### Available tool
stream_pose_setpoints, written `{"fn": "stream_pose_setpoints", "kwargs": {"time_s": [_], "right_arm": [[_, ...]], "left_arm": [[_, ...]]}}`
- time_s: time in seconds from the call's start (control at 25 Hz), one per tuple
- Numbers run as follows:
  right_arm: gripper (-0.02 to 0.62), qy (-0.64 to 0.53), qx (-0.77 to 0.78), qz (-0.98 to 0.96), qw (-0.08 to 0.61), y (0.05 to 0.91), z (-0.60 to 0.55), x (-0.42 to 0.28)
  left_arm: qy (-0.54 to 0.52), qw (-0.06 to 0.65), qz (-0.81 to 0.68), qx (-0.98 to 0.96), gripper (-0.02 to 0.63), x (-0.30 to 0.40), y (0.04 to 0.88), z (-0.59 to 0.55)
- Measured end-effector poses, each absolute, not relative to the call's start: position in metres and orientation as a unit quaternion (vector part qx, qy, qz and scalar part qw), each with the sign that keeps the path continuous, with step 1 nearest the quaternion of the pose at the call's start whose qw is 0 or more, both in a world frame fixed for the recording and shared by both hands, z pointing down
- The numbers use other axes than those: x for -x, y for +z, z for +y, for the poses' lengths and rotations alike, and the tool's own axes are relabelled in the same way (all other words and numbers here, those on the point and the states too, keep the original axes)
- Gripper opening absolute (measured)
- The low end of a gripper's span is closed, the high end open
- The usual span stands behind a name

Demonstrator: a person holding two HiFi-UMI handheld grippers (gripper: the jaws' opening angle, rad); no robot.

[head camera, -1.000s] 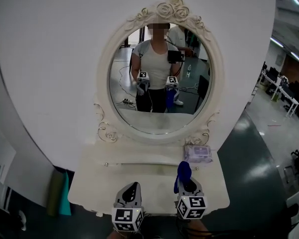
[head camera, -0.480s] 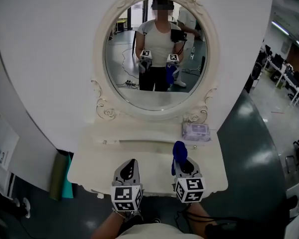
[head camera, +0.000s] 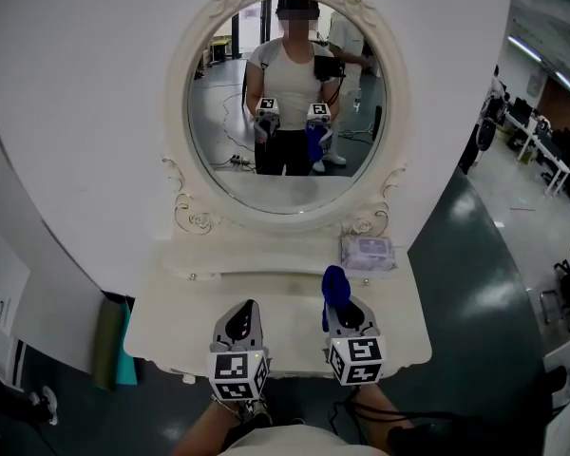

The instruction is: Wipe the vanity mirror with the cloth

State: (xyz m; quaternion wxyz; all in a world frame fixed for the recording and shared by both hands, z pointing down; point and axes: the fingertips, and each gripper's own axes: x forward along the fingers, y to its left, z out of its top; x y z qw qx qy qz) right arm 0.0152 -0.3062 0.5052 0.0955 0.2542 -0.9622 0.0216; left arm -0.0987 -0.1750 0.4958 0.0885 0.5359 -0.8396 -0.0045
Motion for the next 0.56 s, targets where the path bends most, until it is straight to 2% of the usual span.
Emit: {"fn": "stream_pose_setpoints", "kwargs": {"time_s": [0.56], "right_arm": [[0.069, 0.012, -0.257, -0.962, 0.097, 0.501, -0.304, -0.004]], "left_arm": [[-0.004, 0.089, -0.839, -0.537, 0.009, 0.114, 0.496, -0.176]]}}
